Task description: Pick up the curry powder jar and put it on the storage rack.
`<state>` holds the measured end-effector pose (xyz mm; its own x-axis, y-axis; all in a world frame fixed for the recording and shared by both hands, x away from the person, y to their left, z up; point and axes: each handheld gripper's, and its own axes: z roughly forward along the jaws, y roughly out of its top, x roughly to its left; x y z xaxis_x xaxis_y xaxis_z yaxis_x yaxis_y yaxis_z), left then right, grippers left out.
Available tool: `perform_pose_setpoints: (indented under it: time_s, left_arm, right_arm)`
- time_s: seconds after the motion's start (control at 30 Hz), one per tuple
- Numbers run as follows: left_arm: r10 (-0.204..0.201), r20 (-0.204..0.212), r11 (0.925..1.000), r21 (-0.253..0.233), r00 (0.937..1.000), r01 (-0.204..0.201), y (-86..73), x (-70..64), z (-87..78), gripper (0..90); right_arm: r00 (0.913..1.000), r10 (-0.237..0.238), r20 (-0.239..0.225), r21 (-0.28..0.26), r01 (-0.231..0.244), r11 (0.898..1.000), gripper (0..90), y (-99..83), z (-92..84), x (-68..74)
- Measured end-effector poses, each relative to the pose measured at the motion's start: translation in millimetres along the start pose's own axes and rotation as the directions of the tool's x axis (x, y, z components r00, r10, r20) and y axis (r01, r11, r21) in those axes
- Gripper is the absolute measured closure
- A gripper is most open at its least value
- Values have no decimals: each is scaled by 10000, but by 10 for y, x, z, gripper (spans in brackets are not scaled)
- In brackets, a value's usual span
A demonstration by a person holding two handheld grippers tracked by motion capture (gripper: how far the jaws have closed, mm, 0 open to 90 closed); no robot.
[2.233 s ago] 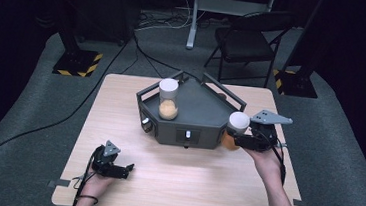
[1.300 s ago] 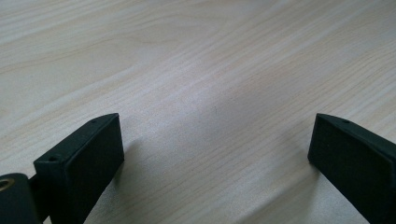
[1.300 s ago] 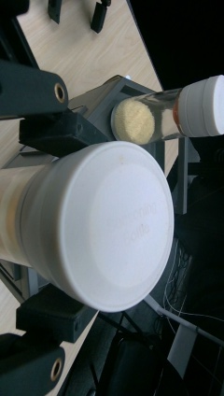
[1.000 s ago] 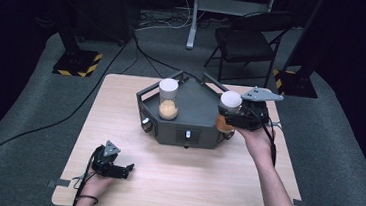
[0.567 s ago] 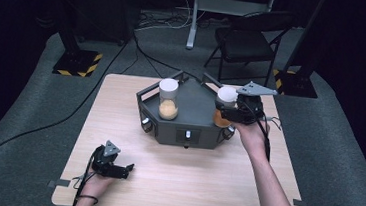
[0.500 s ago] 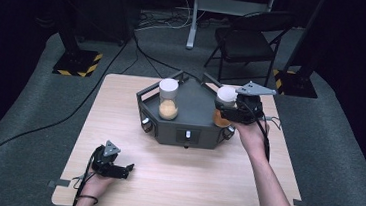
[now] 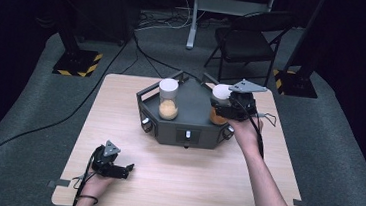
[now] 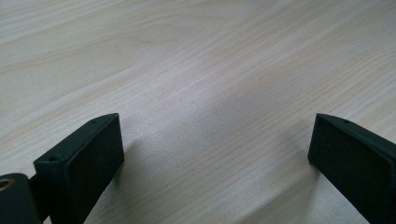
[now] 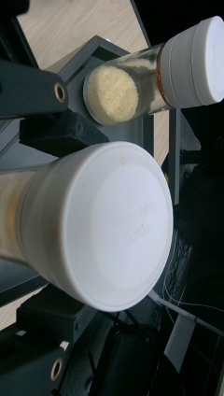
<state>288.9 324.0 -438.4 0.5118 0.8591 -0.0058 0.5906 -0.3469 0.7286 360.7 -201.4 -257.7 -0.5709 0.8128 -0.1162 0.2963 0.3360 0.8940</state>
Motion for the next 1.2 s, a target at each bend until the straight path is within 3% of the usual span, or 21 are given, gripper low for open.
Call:
perform_pose_setpoints:
  time_s: [0.87,1.2]
  left_arm:
    - [9,9,10000,2,10000,-9,1,2,0,33]
    - [10,12,10000,1,10000,-10,1,3,1,33]
  right_arm:
    - [9998,187,-39,394,-185,9991,326,43,248,3]
    - [9979,587,-262,356,-578,9977,326,15,254,-112]
